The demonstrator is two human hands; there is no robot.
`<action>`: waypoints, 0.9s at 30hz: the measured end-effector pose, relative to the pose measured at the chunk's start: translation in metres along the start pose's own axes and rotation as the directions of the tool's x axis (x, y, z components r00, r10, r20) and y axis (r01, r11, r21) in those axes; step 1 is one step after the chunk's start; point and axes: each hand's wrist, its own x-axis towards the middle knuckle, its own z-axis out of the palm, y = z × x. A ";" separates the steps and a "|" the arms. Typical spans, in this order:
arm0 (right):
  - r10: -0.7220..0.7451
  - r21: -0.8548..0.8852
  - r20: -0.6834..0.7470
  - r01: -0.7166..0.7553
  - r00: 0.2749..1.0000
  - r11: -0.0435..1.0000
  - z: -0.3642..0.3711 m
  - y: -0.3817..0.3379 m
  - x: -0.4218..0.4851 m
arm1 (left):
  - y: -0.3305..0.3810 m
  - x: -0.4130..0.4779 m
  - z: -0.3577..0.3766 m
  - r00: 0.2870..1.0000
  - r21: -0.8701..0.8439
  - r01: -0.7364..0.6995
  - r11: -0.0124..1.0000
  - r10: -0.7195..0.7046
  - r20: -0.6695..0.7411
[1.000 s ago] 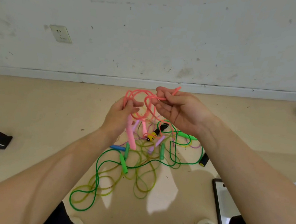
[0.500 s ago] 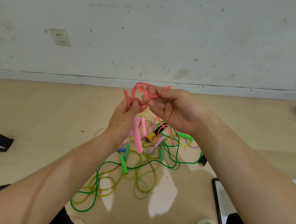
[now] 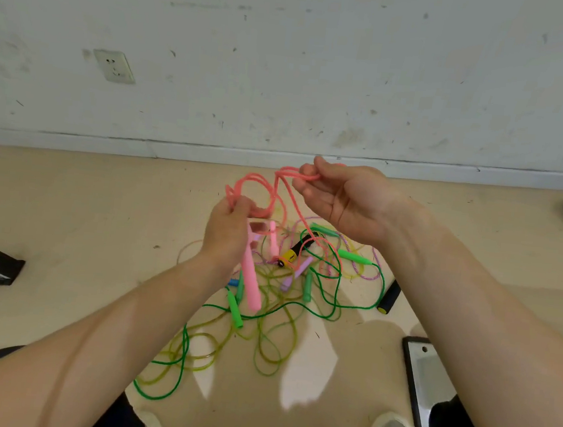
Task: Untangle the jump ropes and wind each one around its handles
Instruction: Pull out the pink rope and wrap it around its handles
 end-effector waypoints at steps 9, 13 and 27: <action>-0.128 -0.633 -0.072 0.054 0.989 0.772 -0.013 0.006 0.007 | -0.003 0.017 -0.009 0.988 0.053 -0.143 0.988 0.146 -0.059; -0.177 -0.436 0.005 0.161 0.984 0.885 -0.003 0.011 0.010 | -0.007 -0.006 0.004 0.957 0.062 -0.073 0.995 0.053 0.284; -0.082 -0.180 -0.281 0.032 0.956 0.983 -0.042 0.009 0.030 | 0.018 -0.009 0.003 0.934 -0.229 0.251 0.941 -0.172 0.315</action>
